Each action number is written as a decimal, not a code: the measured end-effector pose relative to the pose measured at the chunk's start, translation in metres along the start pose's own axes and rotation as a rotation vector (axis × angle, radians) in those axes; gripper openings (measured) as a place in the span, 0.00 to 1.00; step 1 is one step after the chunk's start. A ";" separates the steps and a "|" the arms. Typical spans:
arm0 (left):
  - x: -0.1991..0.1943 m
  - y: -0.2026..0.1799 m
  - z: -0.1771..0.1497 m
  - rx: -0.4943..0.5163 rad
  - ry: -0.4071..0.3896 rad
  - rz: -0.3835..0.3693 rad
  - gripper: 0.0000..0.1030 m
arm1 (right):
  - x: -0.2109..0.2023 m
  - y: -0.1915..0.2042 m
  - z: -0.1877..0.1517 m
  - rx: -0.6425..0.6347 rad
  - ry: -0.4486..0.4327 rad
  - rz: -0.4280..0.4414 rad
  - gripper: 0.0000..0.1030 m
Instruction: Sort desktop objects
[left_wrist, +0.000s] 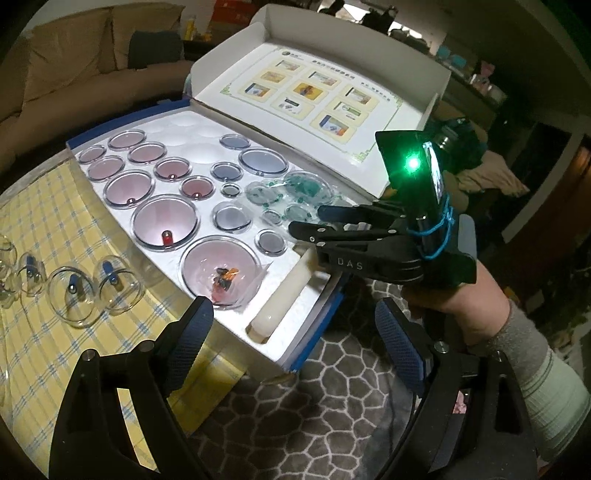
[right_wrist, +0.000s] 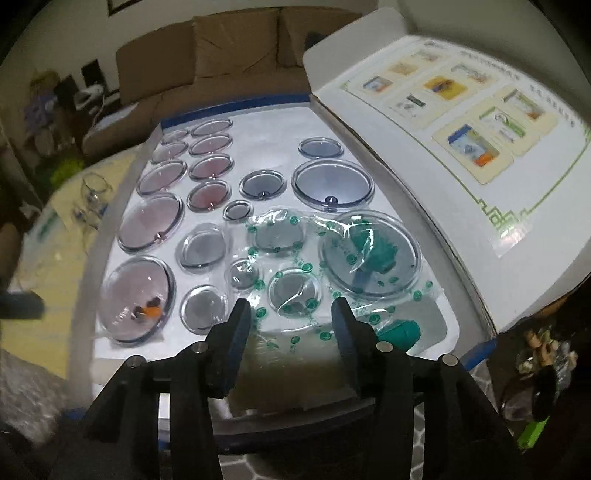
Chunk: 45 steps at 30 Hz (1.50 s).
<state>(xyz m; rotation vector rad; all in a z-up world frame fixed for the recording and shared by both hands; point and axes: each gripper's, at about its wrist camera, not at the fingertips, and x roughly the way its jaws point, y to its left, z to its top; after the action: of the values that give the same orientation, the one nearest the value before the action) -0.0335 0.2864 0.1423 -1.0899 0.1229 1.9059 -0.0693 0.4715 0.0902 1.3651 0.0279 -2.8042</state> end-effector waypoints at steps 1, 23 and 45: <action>-0.003 0.001 -0.001 -0.006 -0.003 0.004 0.87 | 0.000 0.000 0.001 0.005 0.004 -0.001 0.47; -0.103 0.044 -0.057 -0.070 -0.136 0.215 1.00 | -0.095 0.099 -0.004 -0.038 -0.146 0.118 1.00; -0.208 0.164 -0.179 -0.309 -0.193 0.360 1.00 | -0.074 0.248 -0.035 -0.124 -0.082 0.310 1.00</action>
<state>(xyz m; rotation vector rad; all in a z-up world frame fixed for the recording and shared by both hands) -0.0008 -0.0315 0.1318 -1.1343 -0.0944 2.4034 0.0104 0.2256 0.1251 1.1185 -0.0101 -2.5509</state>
